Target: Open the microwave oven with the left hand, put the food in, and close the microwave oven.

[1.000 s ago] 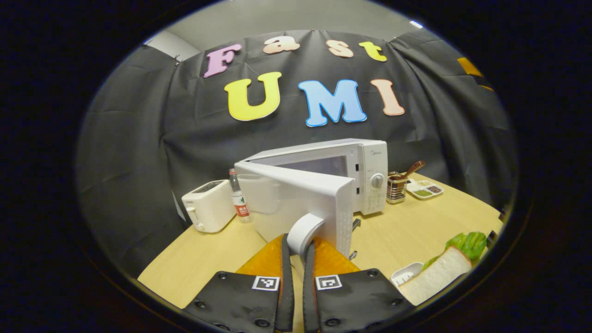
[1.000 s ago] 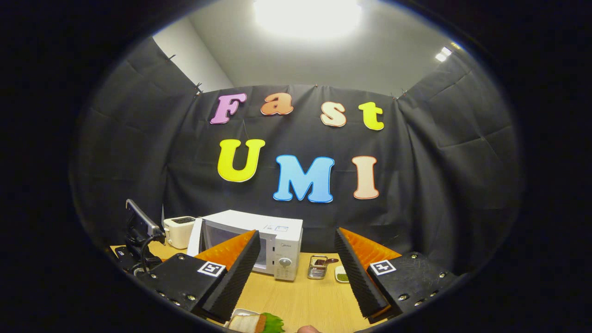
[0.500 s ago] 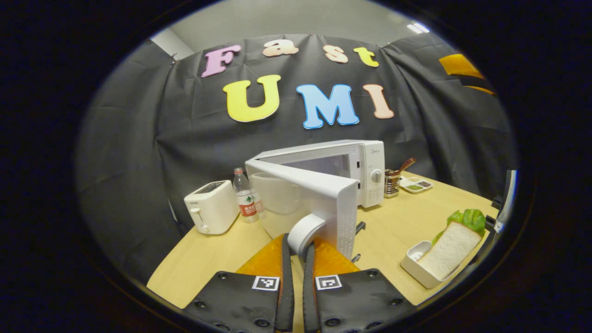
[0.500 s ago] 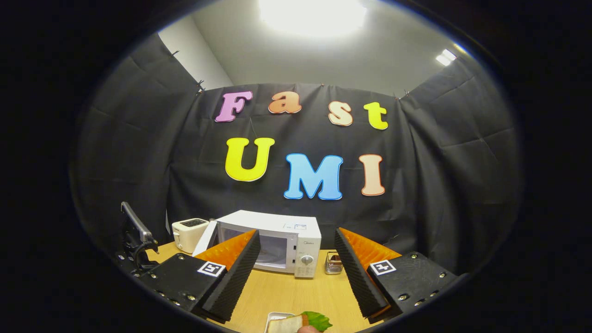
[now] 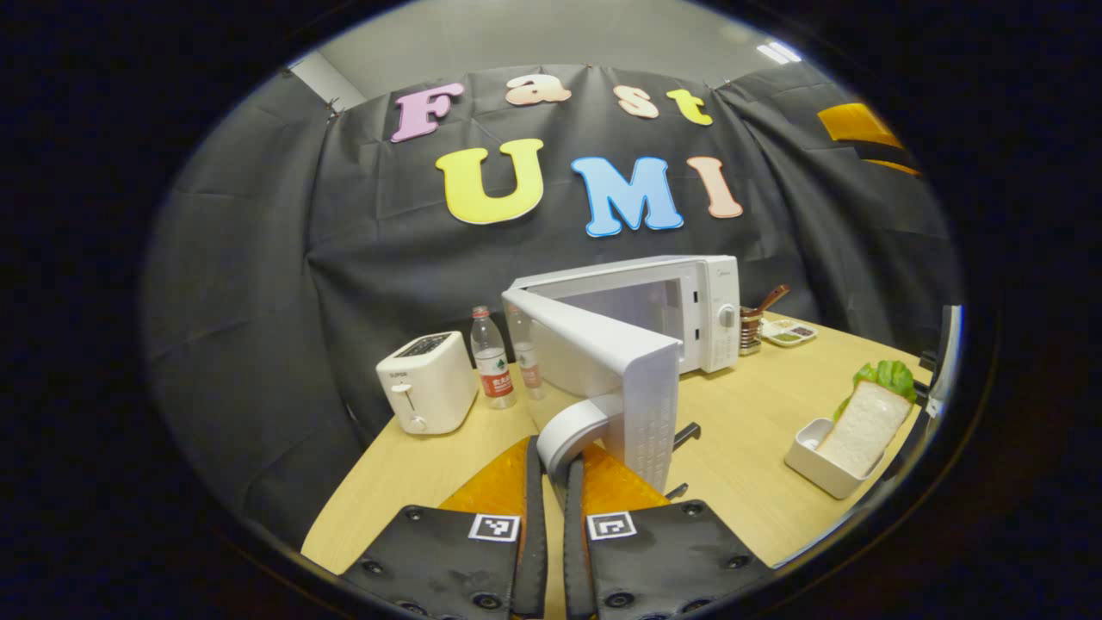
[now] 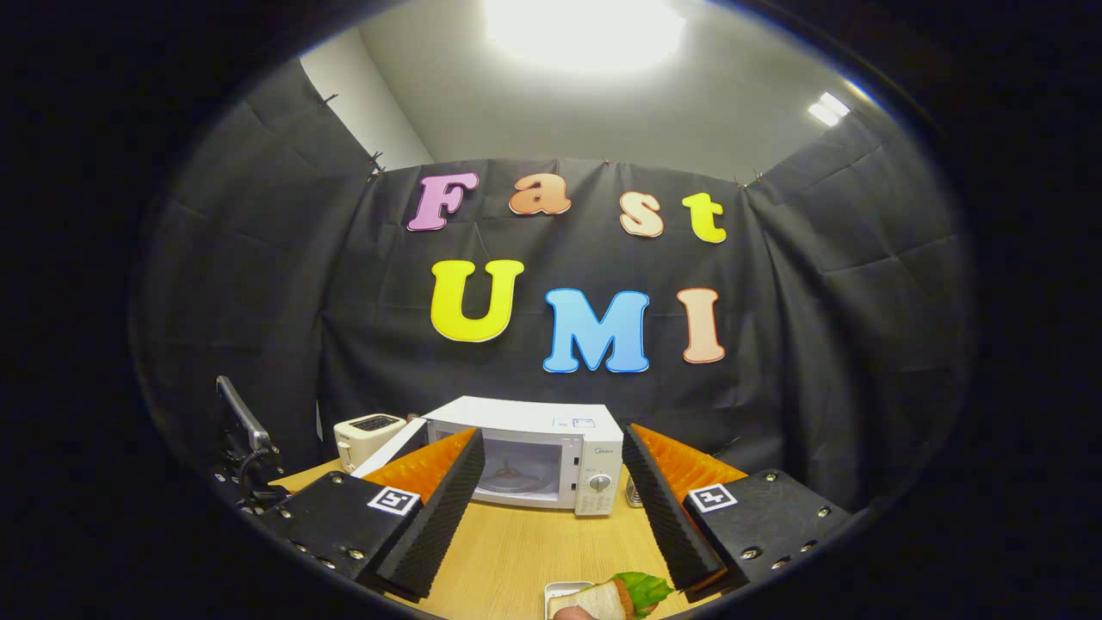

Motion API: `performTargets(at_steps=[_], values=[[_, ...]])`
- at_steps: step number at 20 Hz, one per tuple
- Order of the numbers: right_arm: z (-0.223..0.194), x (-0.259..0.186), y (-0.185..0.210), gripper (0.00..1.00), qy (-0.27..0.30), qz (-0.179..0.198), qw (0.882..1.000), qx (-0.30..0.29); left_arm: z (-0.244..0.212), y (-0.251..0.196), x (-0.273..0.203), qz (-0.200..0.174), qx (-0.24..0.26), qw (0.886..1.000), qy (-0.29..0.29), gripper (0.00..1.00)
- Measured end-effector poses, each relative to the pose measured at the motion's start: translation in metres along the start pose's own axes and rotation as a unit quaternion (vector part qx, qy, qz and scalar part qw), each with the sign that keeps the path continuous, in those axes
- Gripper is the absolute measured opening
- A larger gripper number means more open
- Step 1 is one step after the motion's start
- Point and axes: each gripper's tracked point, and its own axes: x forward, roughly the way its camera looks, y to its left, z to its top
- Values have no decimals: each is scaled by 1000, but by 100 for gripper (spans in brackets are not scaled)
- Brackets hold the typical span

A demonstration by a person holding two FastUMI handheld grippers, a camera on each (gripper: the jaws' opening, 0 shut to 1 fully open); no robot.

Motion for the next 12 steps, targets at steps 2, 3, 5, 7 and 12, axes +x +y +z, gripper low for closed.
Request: performTargets(at_steps=[2, 3, 5, 7, 12], values=[[2, 3, 7, 98, -1, 5, 1000, -3, -3, 9, -2, -4, -10, 1000, 1, 15], [1, 3, 10, 98, -1, 9, 1000, -5, -4, 10, -2, -8, -12, 1000, 0, 16], [3, 4, 14, 98, -2, 17, 1000, -9, -7, 15, -2, -5, -15, 1000, 1, 19], [4, 7, 14, 97, -5, 26, 1000, -14, -9, 25, -5, 19, -16, 1000, 6, 34], [4, 16, 2, 97, -2, 55, 998, -14, -14, 39, -23, 81, -48, 995, 29, 74]])
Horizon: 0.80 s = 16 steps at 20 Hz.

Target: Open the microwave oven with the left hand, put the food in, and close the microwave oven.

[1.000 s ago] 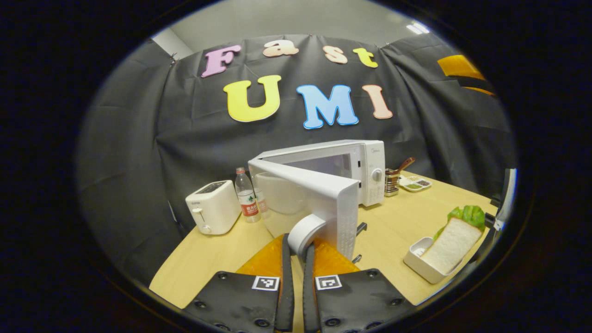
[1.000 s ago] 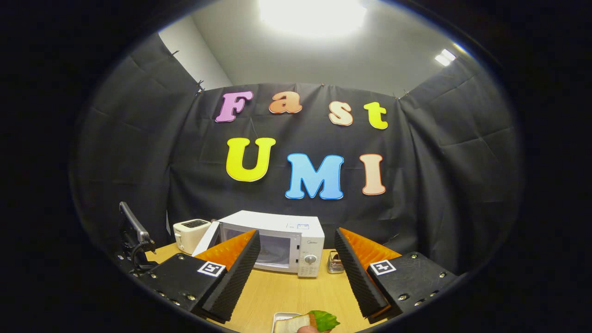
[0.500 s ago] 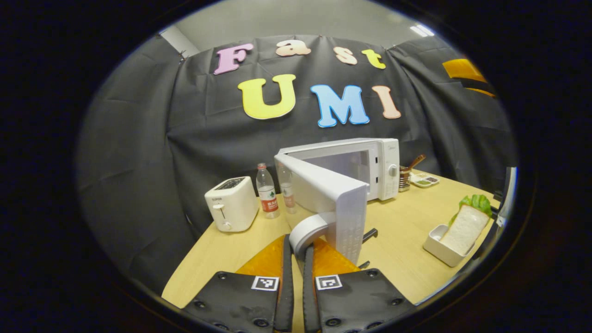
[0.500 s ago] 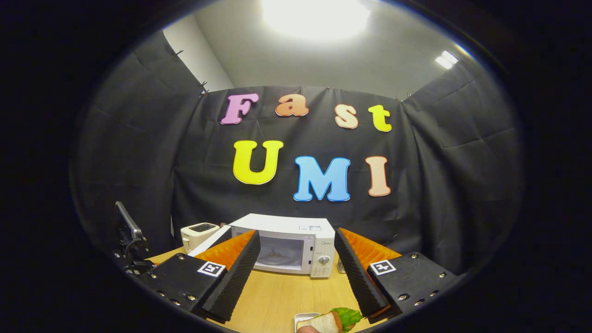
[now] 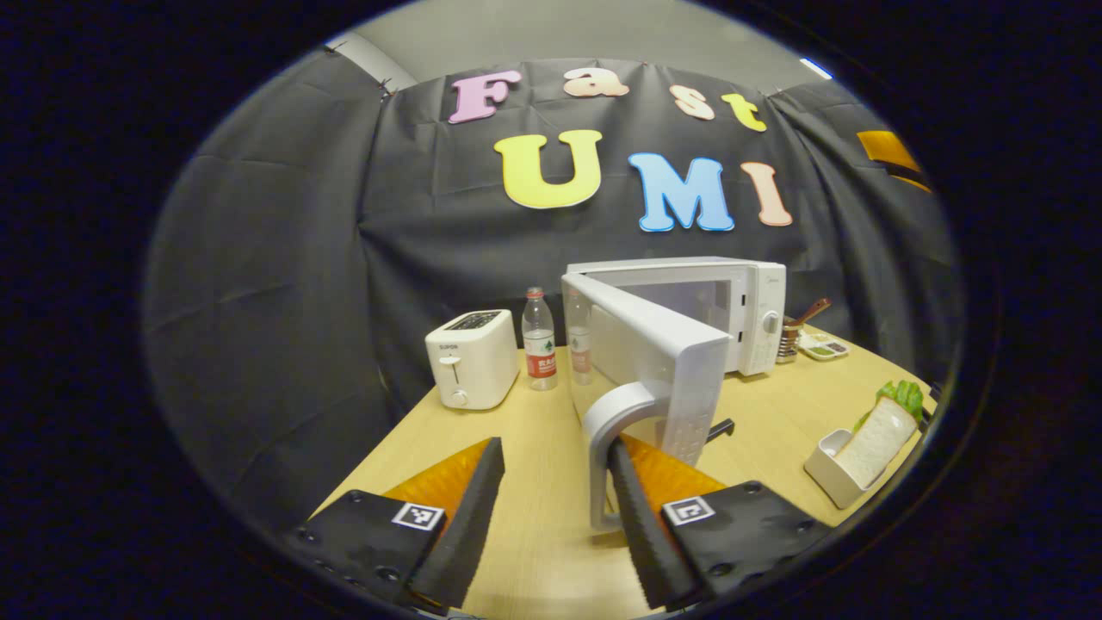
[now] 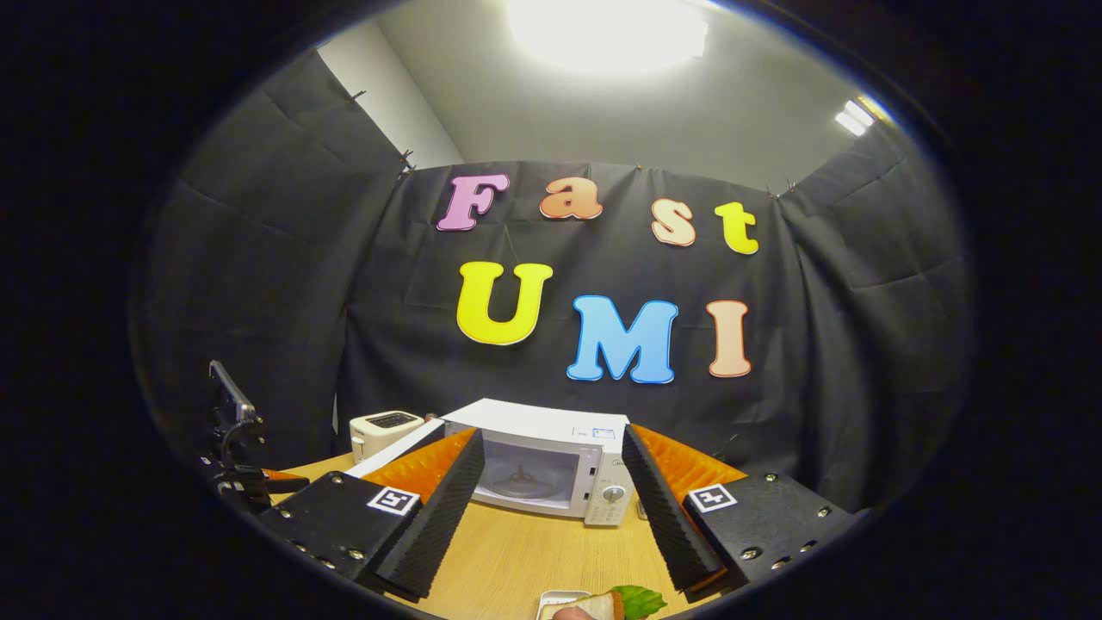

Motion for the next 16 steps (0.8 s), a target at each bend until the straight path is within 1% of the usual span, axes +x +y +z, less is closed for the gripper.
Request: performTargets(at_steps=[1, 2, 4, 5, 6, 8, 10, 11, 12, 16], values=[[-1, 2, -5, 97, 2, 5, 1000, 8, 1, -2, -7, 8, 2, 1000, 0, 91], [-1, 5, -13, 98, 4, 6, 1000, 14, 5, -1, -16, 17, 5, 1000, -4, 92], [-7, 10, -29, 98, 17, 8, 1000, 21, 14, 2, -33, 36, 8, 999, -12, 92], [-11, 12, -35, 98, 23, 10, 999, 24, 20, 3, -40, 46, 4, 999, -14, 92], [-15, 15, -42, 98, 30, 12, 999, 25, 26, 2, -46, 54, -2, 998, -17, 96], [-29, 20, -57, 98, 47, 16, 998, 24, 44, 4, -60, 72, -19, 997, -32, 96], [-48, 26, -69, 98, 74, 23, 997, 30, 70, 1, -72, 85, -30, 995, -52, 97], [-59, 27, -73, 98, 91, 28, 995, 37, 87, -1, -77, 89, -31, 994, -63, 89], [-70, 29, -79, 98, 108, 31, 993, 43, 101, -2, -82, 95, -32, 992, -76, 96], [-113, 33, -96, 98, 171, 44, 983, 52, 162, -4, -98, 117, -31, 984, -131, 96]])
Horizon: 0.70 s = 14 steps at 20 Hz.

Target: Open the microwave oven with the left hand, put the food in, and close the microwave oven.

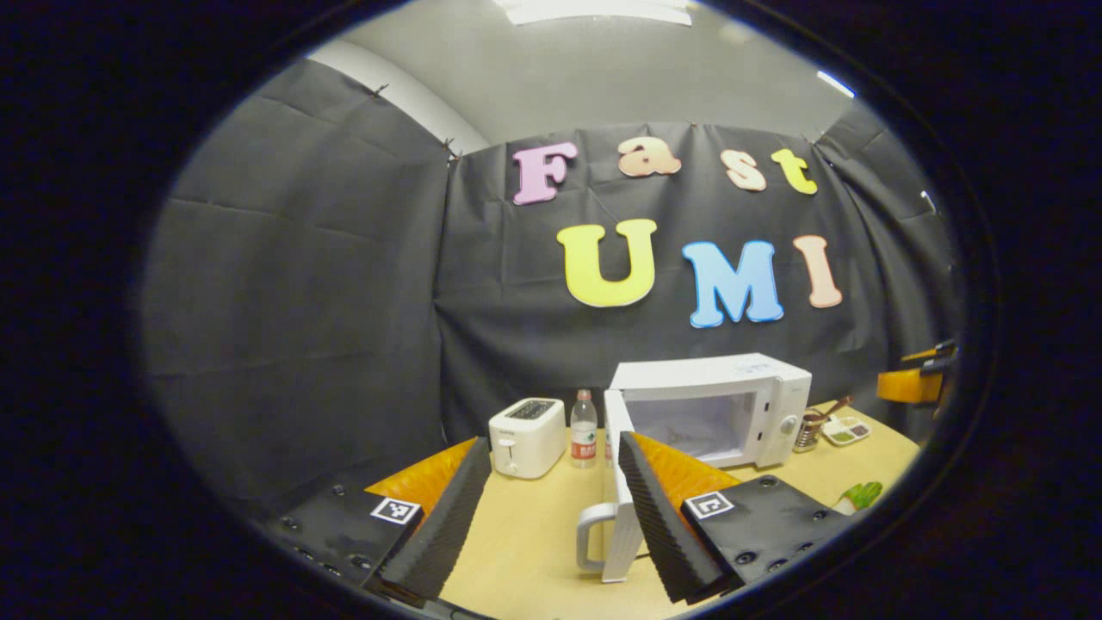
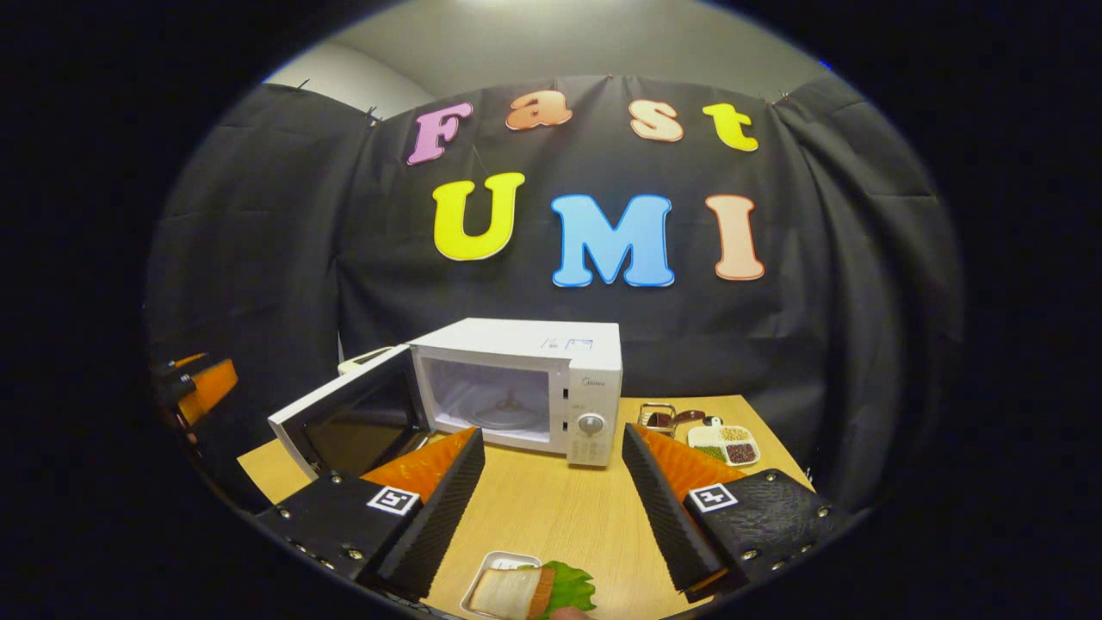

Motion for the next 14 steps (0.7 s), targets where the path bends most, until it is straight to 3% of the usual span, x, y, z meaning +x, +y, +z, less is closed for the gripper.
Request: performTargets(at_steps=[3, 8, 14], values=[[-33, 7, -6, 98, 51, 22, 998, 25, 33, -2, -8, 11, 1, 999, -34, 95], [-86, 11, -7, 98, 136, 51, 988, 44, 47, -11, -14, 11, 21, 999, -49, 96], [-149, -7, -3, 99, 242, 84, 964, 68, 42, -24, -6, 15, 13, 999, -47, 96]])
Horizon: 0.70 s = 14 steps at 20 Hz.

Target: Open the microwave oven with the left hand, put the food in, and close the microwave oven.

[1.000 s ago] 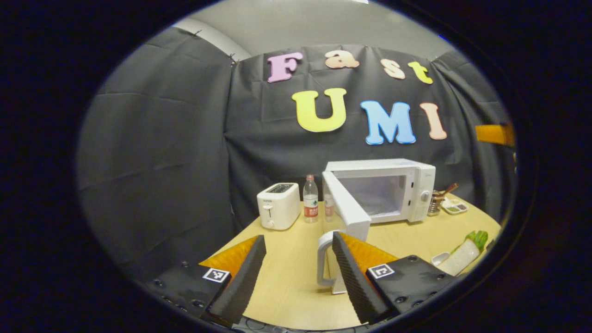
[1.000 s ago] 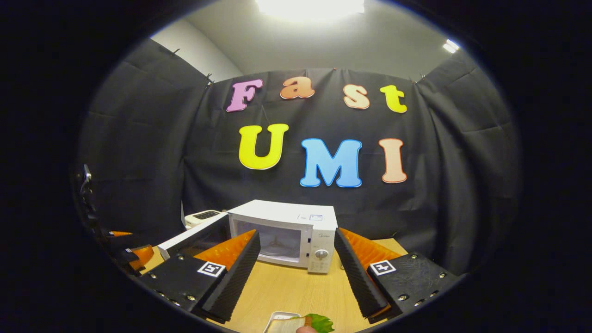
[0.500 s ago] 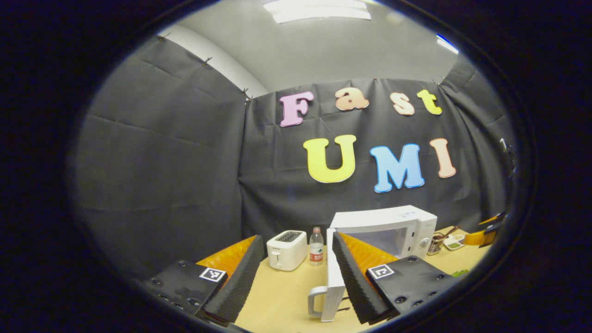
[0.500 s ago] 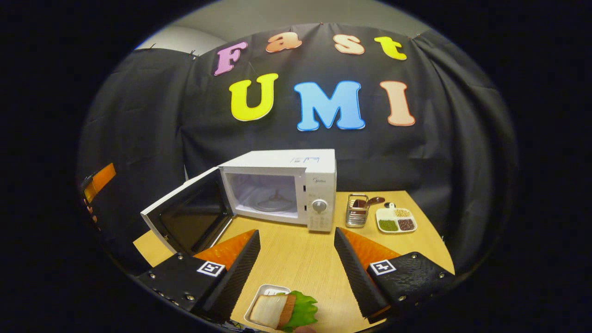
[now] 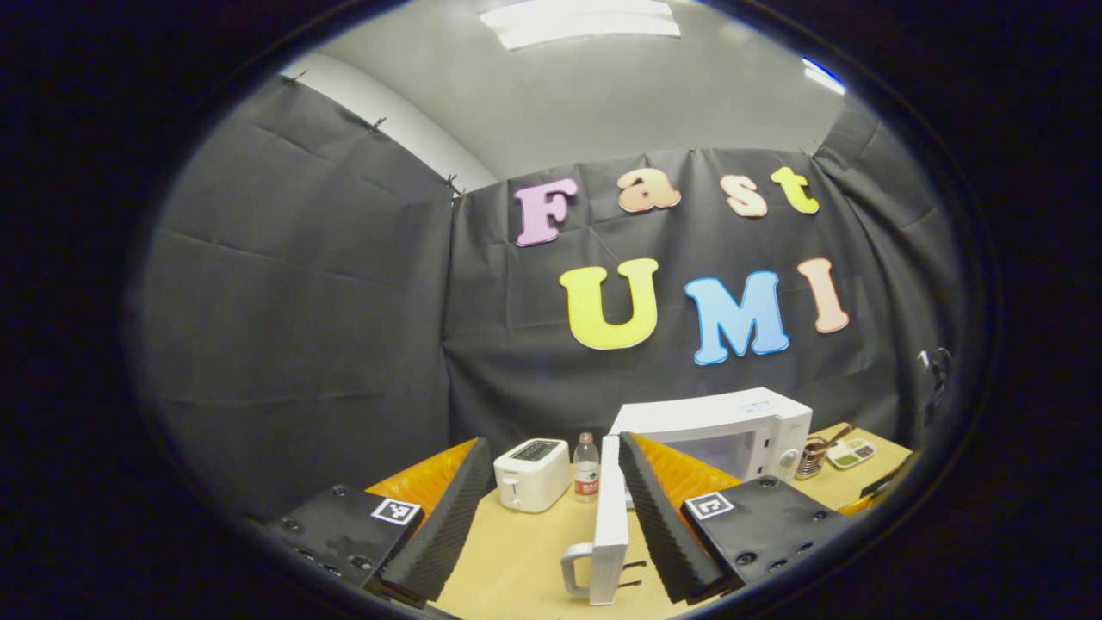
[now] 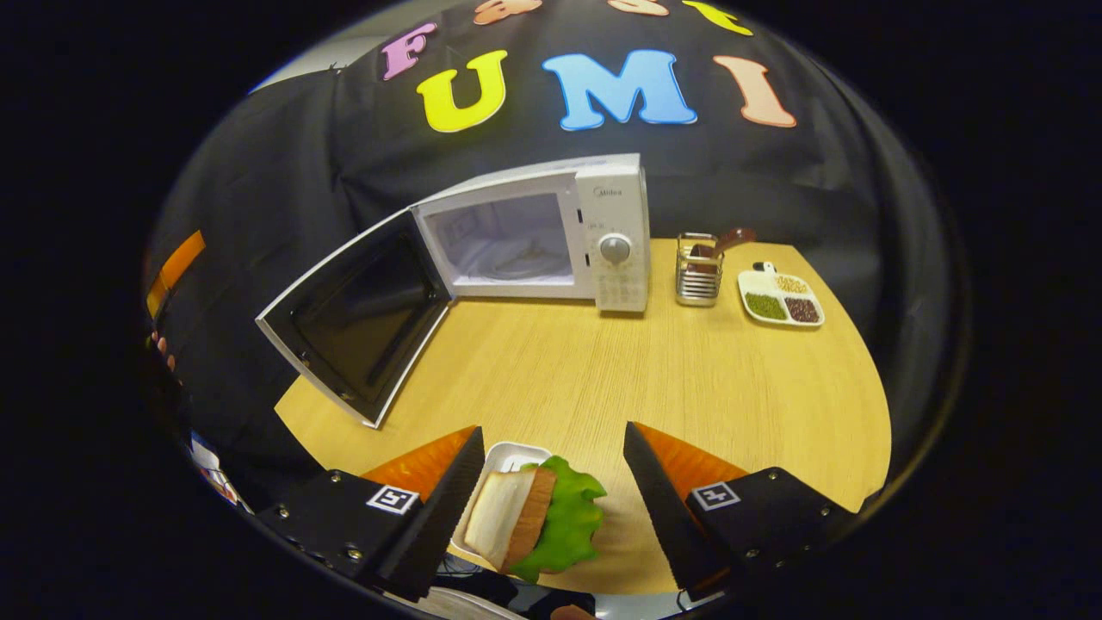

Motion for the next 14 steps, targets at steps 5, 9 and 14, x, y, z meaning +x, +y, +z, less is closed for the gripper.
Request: performTargets(at_steps=[5, 9, 14], values=[[-28, 7, -1, 99, 54, 14, 998, 29, -9, -9, -2, 1, 6, 1000, 12, 97], [-55, 5, 4, 99, 94, 40, 993, 61, -8, -15, -9, 8, 11, 1000, 12, 97], [-75, 3, 22, 94, 142, 102, 976, 128, -8, -26, -14, 21, 8, 1000, 16, 96]])
